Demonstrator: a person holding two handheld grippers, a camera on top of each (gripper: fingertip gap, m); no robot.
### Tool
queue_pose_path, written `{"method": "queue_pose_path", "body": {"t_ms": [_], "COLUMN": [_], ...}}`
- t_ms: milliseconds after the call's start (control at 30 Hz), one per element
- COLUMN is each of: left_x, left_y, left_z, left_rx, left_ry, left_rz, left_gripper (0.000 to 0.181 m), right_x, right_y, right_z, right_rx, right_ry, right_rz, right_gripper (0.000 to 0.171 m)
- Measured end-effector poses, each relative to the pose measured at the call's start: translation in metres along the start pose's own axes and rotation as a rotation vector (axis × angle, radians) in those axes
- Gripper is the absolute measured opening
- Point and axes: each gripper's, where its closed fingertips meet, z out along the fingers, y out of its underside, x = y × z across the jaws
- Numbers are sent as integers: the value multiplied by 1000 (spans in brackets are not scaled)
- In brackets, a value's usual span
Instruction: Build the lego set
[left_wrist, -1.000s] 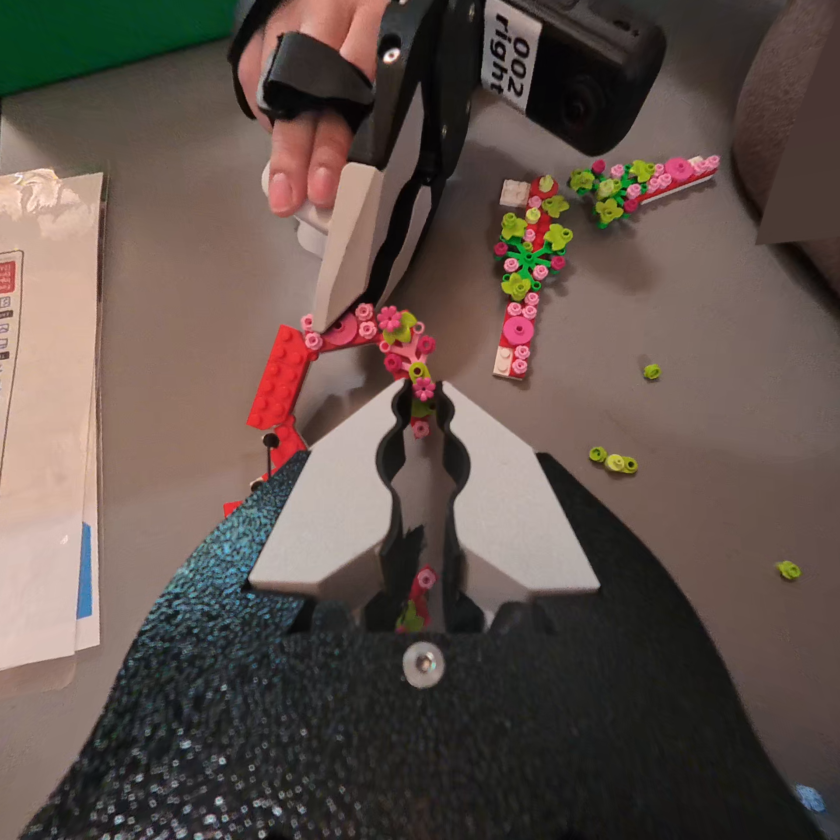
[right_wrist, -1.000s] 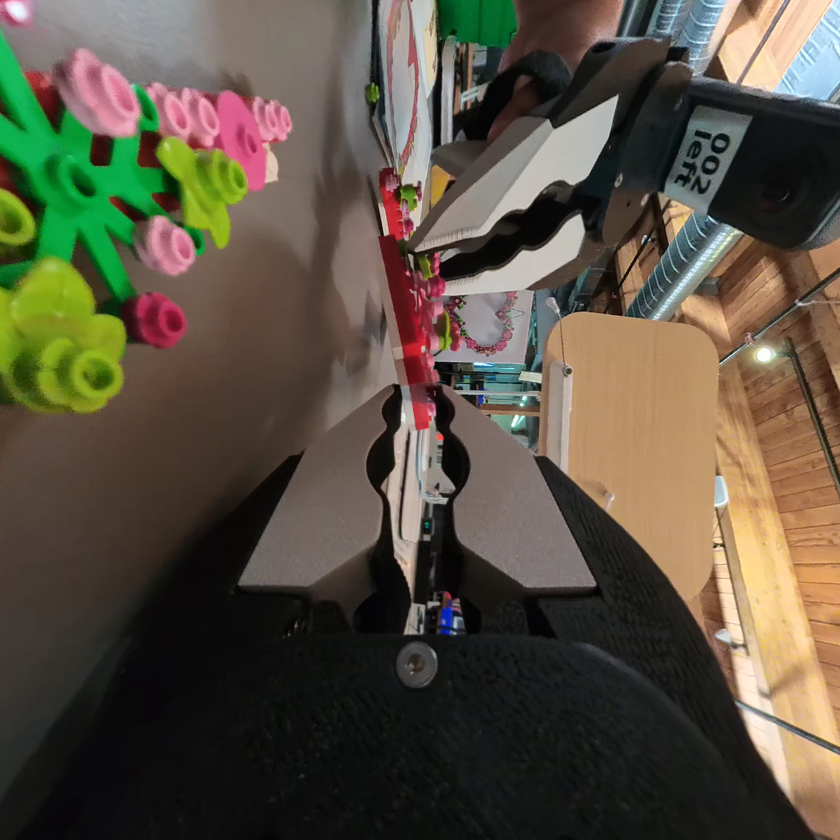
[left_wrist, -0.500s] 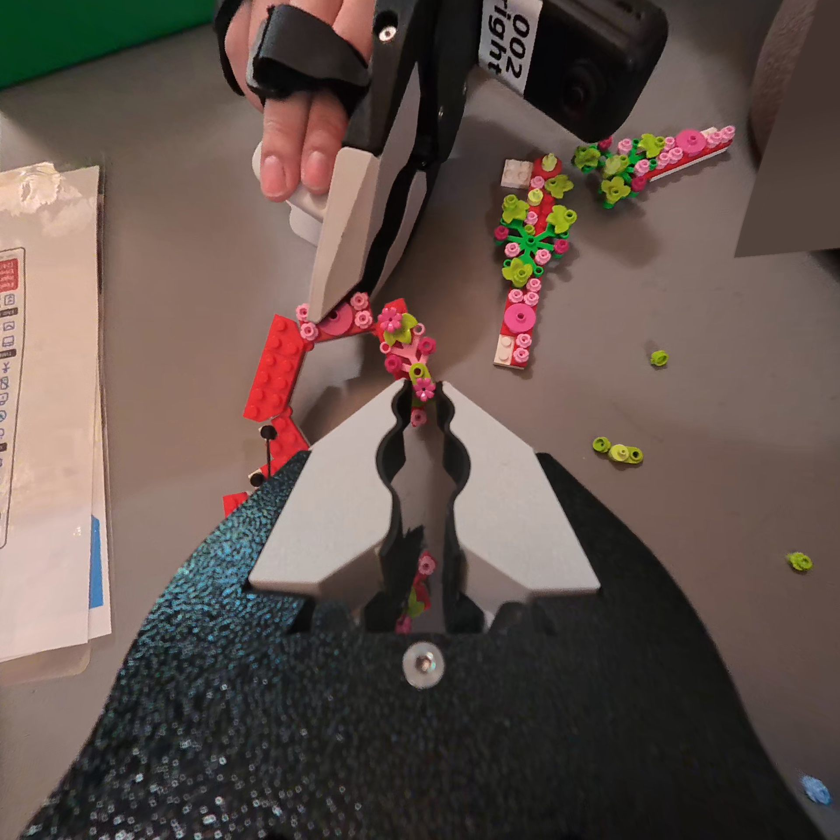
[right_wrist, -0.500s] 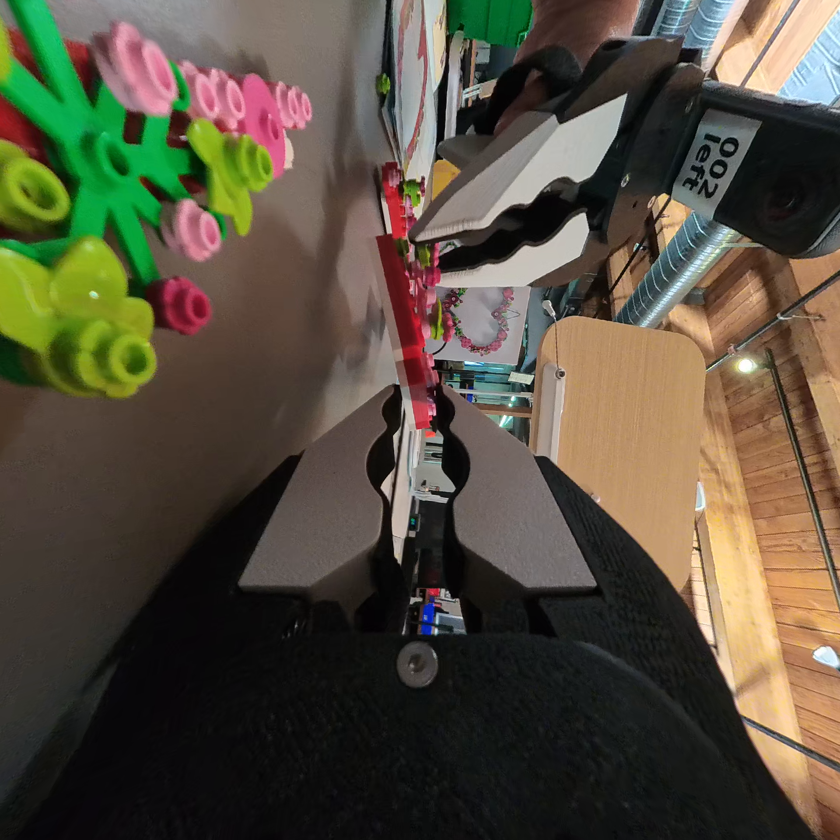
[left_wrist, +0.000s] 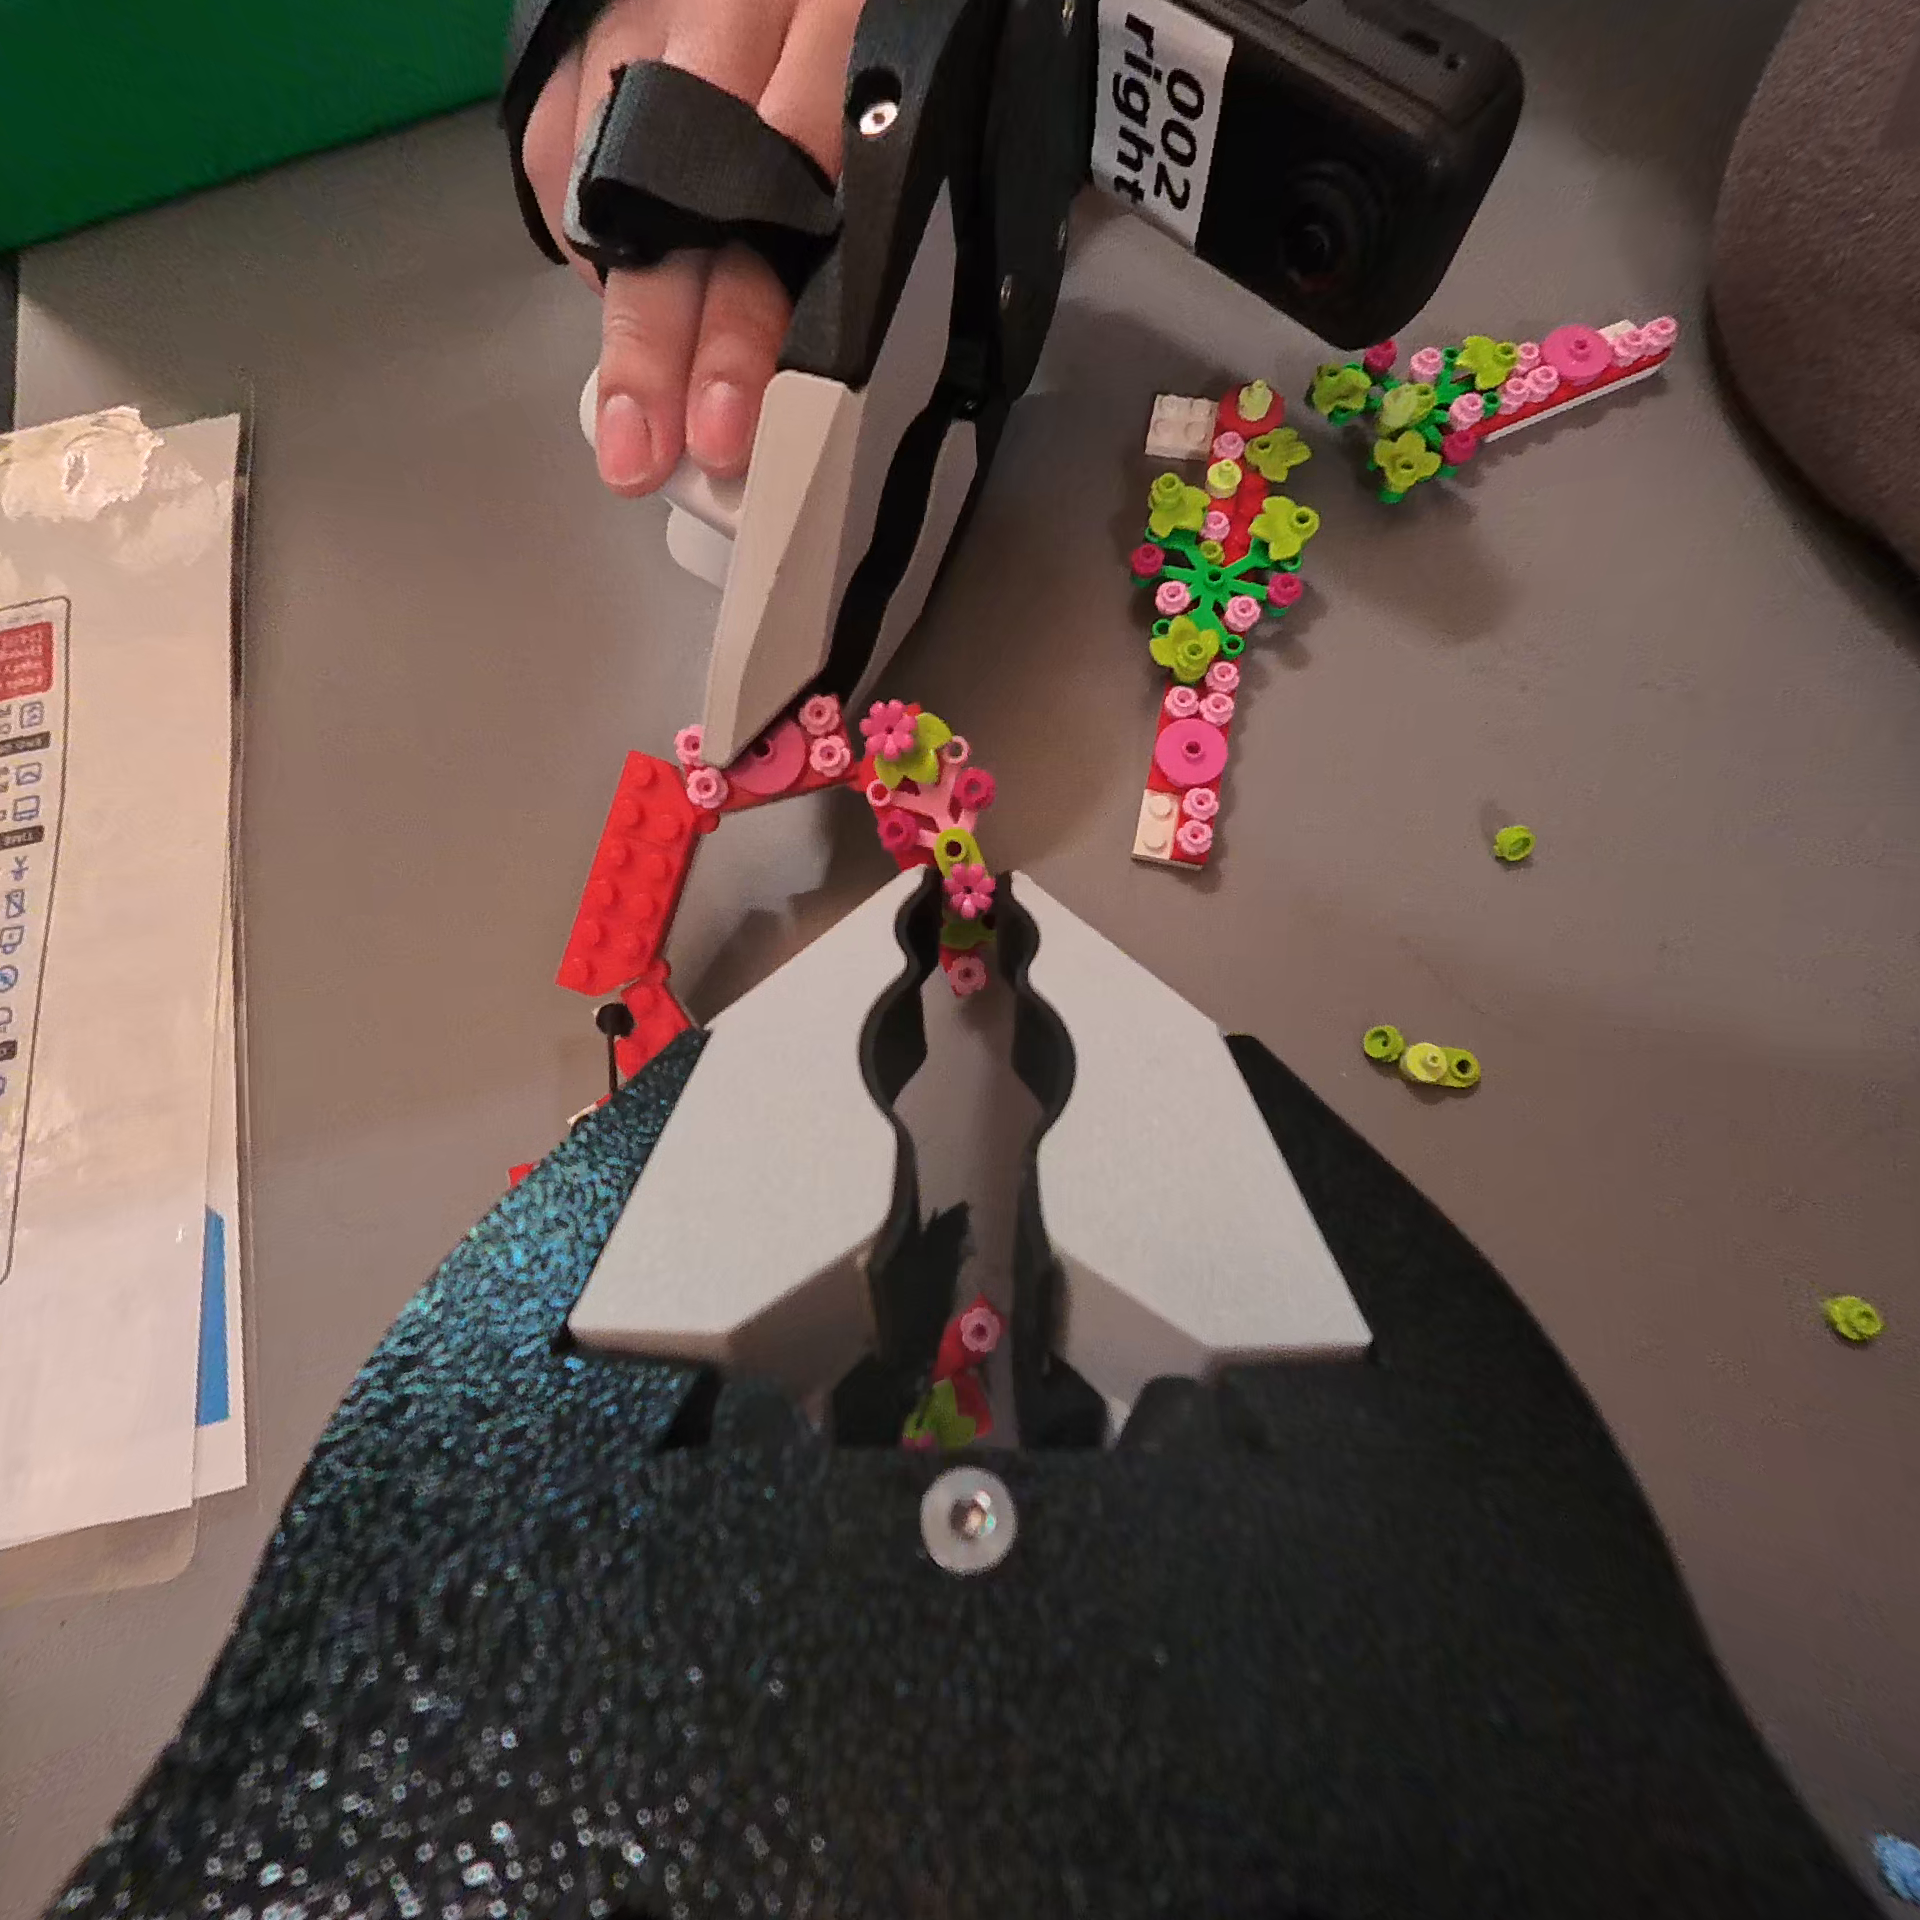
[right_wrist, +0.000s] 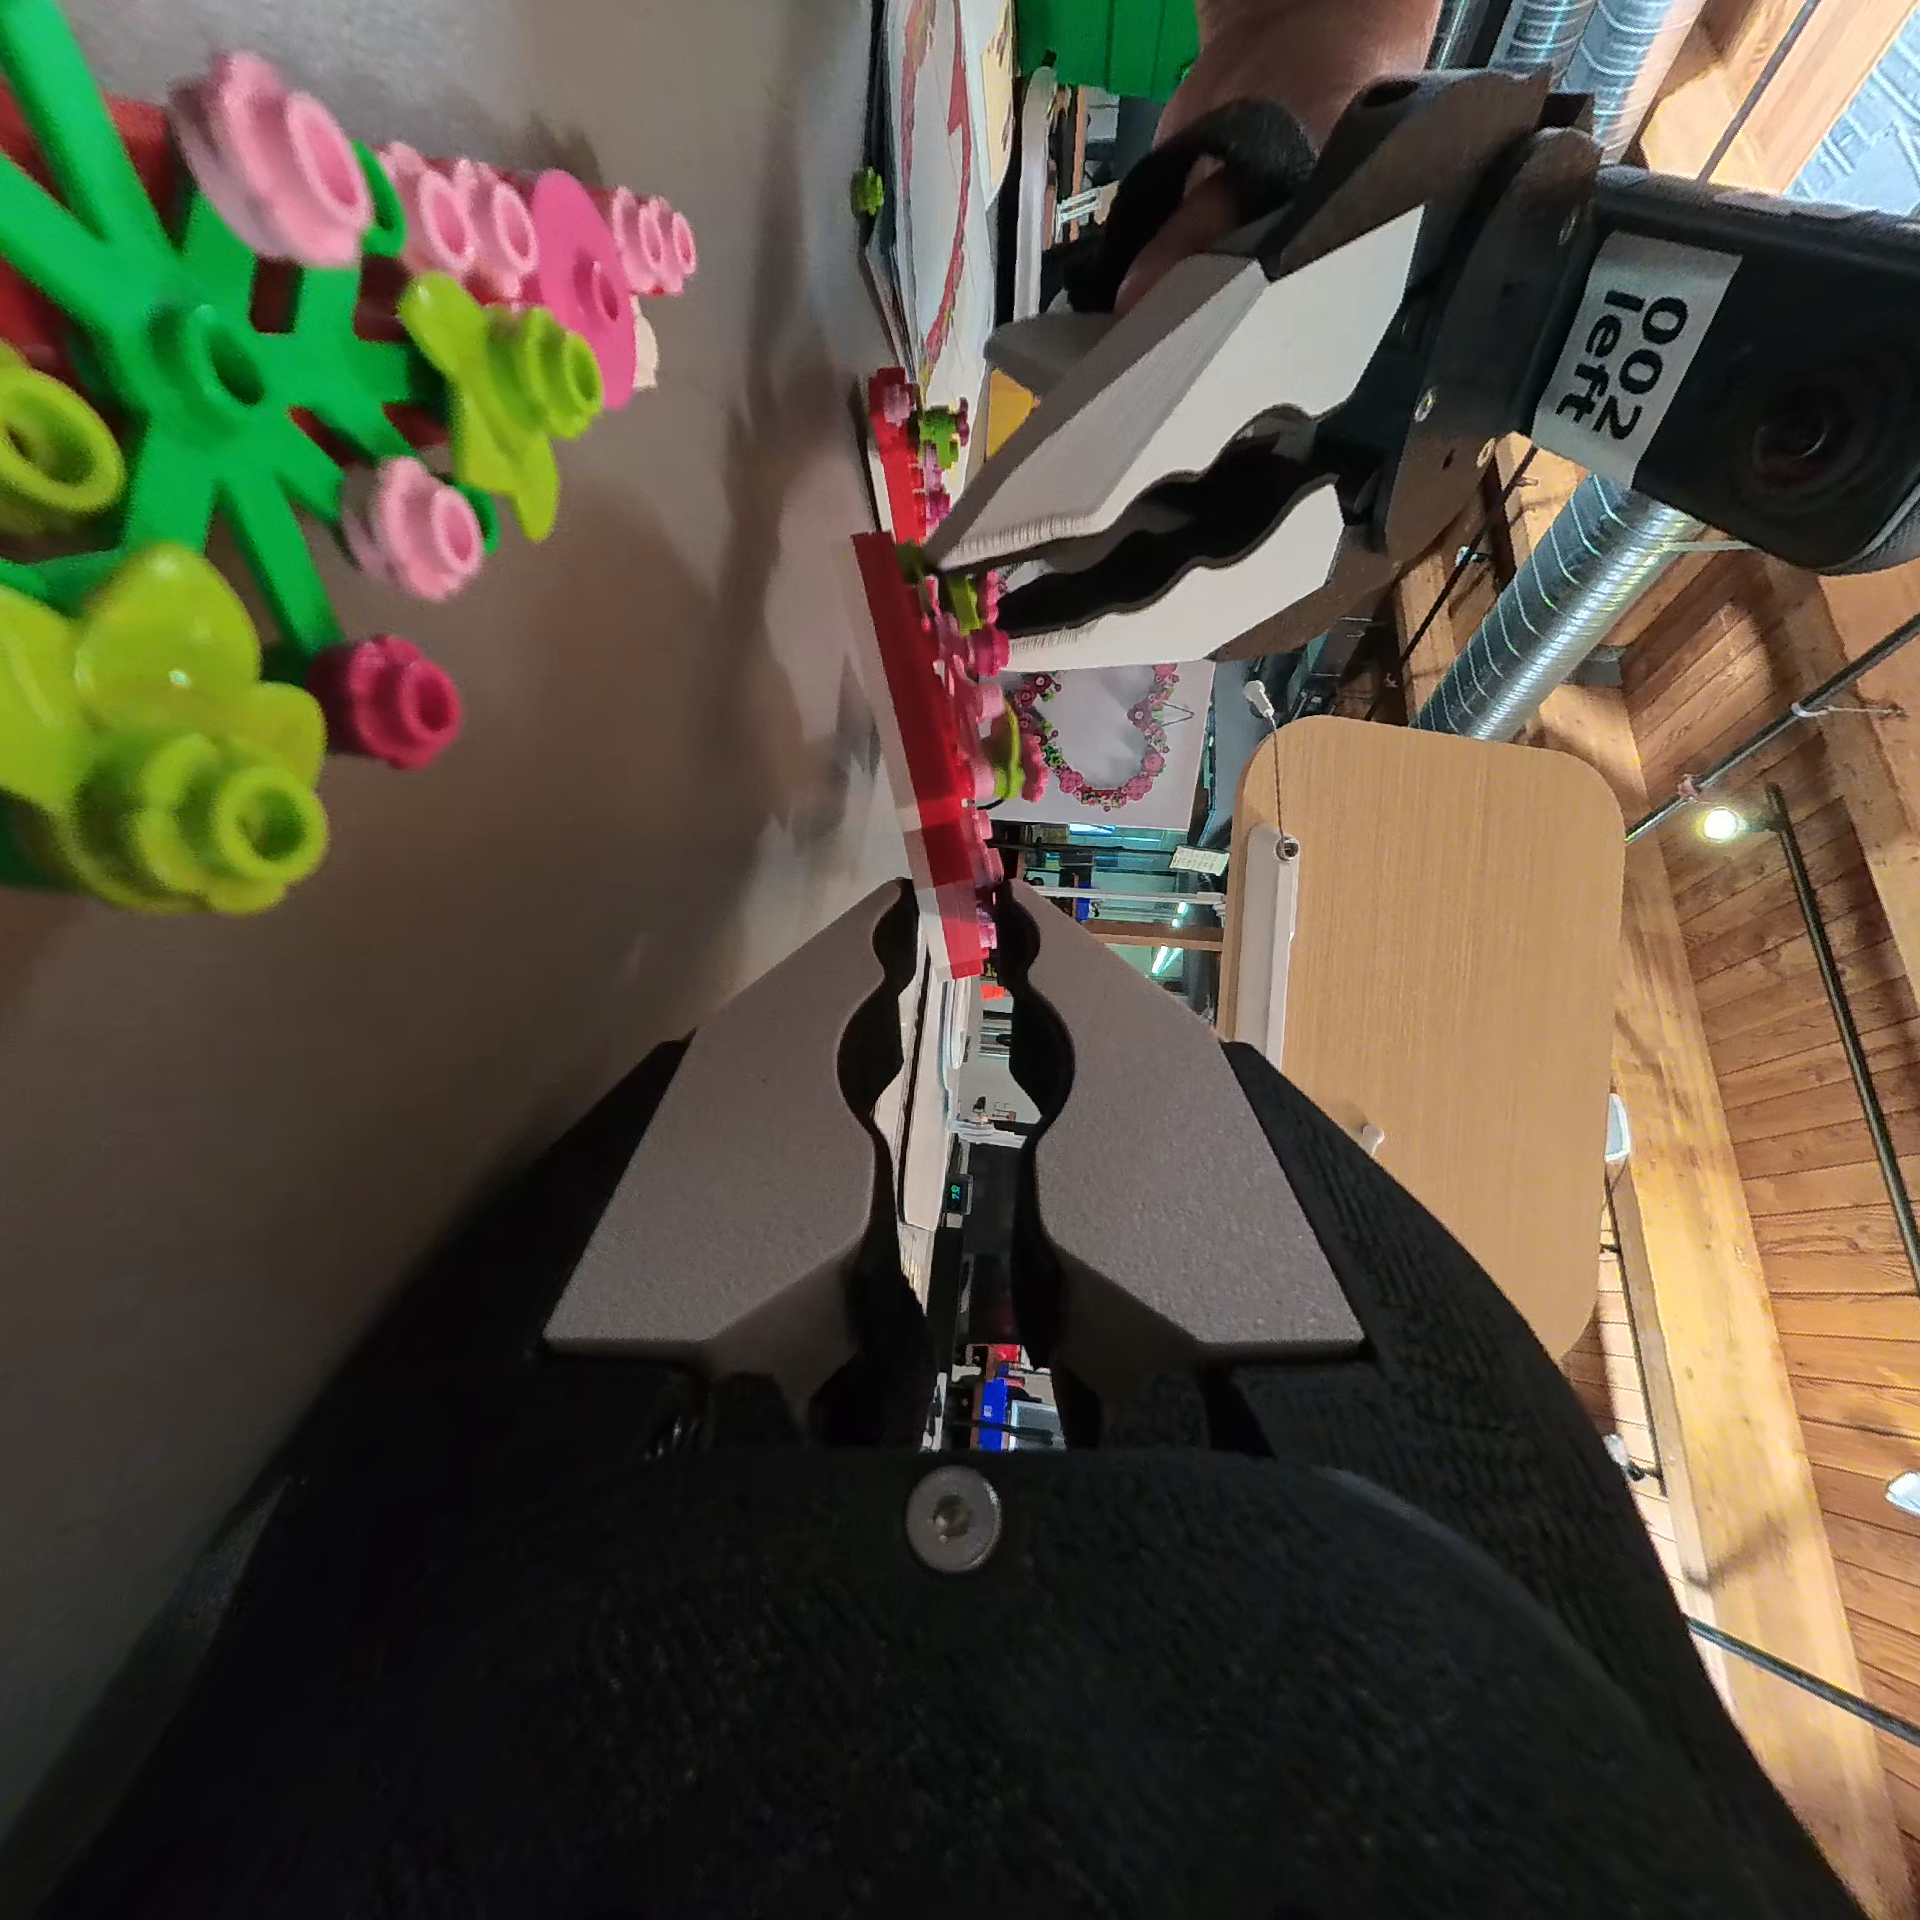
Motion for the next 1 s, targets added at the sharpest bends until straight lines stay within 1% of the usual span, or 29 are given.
{"method": "queue_pose_path", "body": {"t_ms": [367,467,667,900,1000], "left_x": [0,0,0,-2,-1], "left_y": [0,0,0,1,-1], "left_z": [0,1,1,-7,-12], "left_rx": [0,-4,0,7,43], "left_ry": [-5,-2,-1,-25,-26], "left_rz": [0,-4,-2,-34,-62], "left_gripper": [8,12,10,18,18], "right_x": [0,0,0,0,0], "right_y": [0,0,0,0,0], "right_z": [0,0,0,0,0], "right_rx": [0,0,0,0,-1], "right_ry": [0,-1,-1,-1,-2], "right_rz": [1,4,6,13,15], "right_gripper": [13,13,13,13,13]}}
